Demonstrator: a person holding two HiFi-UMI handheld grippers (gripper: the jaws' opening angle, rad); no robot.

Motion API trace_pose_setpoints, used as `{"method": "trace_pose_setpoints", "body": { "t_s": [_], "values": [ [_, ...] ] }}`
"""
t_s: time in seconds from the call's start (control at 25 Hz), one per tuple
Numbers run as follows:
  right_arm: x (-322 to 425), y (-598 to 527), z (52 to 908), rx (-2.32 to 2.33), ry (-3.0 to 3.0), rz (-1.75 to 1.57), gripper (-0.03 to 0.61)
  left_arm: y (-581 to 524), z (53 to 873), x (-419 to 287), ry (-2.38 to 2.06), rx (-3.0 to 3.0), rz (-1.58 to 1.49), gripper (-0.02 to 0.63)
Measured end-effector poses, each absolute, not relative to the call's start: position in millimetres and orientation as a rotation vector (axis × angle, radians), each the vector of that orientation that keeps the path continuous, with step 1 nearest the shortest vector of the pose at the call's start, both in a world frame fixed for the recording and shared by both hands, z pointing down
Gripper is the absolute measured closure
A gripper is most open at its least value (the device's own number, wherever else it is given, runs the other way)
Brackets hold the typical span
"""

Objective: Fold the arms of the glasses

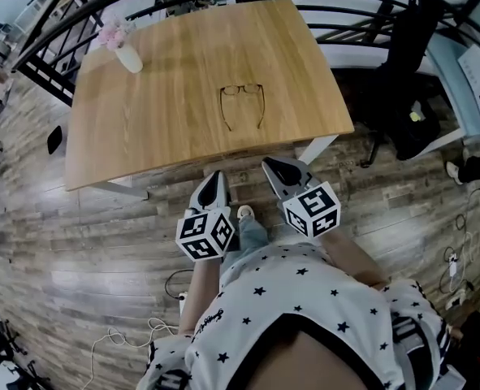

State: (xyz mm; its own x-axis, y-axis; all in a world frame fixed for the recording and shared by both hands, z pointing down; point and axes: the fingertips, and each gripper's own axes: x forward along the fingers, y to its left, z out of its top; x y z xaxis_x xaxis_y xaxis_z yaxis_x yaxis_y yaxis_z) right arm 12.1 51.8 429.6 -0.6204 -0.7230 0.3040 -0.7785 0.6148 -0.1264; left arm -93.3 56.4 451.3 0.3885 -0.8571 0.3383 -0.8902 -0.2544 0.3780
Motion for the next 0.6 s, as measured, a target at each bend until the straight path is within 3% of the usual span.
{"method": "trace_pose_setpoints", "body": {
  "t_s": [0.6],
  "values": [
    [-6,-54,428,1.286,-2.560,0.350,0.561,-50,446,-112,-1.416,2.185,0.102,0.606]
  ]
}}
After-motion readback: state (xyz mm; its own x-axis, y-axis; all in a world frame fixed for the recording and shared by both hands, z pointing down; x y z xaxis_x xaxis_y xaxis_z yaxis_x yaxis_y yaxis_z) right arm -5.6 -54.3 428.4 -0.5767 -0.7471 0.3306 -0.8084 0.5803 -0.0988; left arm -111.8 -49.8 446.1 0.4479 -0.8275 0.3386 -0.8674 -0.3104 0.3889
